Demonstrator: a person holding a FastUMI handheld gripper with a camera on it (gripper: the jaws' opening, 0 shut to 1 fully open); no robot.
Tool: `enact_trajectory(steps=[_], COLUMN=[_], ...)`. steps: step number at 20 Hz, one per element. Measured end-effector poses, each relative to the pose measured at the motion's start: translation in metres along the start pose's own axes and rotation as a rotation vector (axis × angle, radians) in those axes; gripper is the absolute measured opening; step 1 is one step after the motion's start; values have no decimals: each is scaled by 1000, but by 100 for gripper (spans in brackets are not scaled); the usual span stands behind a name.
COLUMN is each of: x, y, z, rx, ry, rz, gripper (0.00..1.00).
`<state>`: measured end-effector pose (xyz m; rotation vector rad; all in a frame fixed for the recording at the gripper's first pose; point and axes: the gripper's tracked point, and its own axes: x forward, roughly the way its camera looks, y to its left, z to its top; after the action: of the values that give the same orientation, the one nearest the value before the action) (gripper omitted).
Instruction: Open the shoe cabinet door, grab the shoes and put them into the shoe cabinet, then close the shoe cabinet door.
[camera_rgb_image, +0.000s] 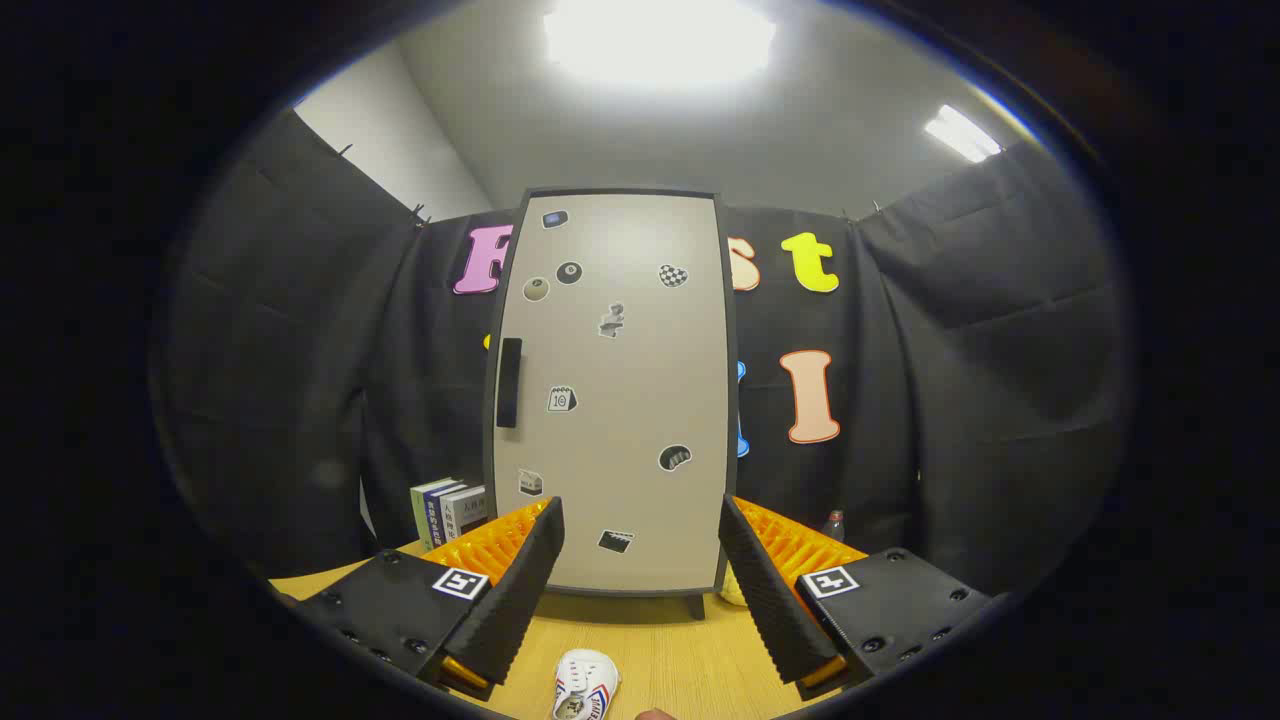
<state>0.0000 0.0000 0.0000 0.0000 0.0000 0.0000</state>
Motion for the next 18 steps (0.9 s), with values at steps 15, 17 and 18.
enact_trajectory(steps=[15, 17, 18], x=[7, 7, 7], y=[-6, -7, -8], z=[-11, -12, -12], rx=[70, 68, 68], ry=[50, 47, 48], rz=[-18, -20, -18], gripper=[98, 98, 98])
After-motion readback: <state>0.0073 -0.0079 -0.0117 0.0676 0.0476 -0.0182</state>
